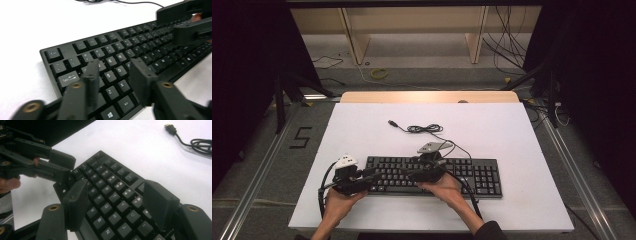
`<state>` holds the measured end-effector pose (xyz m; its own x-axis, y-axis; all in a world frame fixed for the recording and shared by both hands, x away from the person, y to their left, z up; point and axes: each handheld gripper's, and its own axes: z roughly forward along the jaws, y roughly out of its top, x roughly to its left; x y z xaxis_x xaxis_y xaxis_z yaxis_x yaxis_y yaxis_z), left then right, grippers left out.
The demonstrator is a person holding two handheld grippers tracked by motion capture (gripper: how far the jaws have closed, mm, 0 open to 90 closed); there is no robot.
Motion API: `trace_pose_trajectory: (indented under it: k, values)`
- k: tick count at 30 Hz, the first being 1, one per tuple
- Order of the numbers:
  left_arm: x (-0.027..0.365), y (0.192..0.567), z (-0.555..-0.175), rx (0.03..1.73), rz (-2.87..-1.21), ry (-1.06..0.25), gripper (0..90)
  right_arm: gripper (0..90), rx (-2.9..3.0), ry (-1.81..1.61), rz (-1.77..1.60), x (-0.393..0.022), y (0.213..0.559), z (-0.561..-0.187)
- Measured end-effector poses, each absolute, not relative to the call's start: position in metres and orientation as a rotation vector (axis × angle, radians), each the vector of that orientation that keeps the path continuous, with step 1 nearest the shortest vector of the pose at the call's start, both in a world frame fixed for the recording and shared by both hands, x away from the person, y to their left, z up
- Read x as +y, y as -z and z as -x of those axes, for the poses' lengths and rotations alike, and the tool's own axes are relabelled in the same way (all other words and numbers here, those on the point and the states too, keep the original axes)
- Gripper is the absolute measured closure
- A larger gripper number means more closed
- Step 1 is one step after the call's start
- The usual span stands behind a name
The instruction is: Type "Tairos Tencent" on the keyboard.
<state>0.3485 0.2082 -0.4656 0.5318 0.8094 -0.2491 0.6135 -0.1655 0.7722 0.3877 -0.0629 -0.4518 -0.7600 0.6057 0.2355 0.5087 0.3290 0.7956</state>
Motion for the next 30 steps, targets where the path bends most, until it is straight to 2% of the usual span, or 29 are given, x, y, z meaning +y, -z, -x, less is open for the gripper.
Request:
trace_pose_trajectory:
  k: [1, 2, 3, 6, 11, 30]
  values:
    - [0.208, 0.466, -0.350, 1.179, -1.880, -0.285, 70.8, 36.4, 2.473, -1.418, -1.042, -0.067, 0.451, -0.387]
    - [0.208, 0.466, -0.350, 1.179, -1.880, -0.285, 76.0, 36.4, 2.473, -1.418, -1.042, -0.067, 0.451, -0.387]
    - [0.208, 0.467, -0.351, 1.184, -1.893, -0.287, 76.0, 35.9, 2.468, -1.414, -1.045, -0.069, 0.451, -0.387]
    - [0.207, 0.468, -0.352, 1.189, -1.904, -0.294, 83.5, 35.7, 2.461, -1.417, -1.045, -0.071, 0.450, -0.387]
    - [0.205, 0.471, -0.356, 1.198, -1.938, -0.305, 88.5, 35.2, 2.457, -1.416, -1.045, -0.076, 0.449, -0.386]
    - [0.198, 0.480, -0.364, 1.216, -2.011, -0.292, 89.6, 33.0, 2.420, -1.397, -1.076, -0.092, 0.448, -0.388]
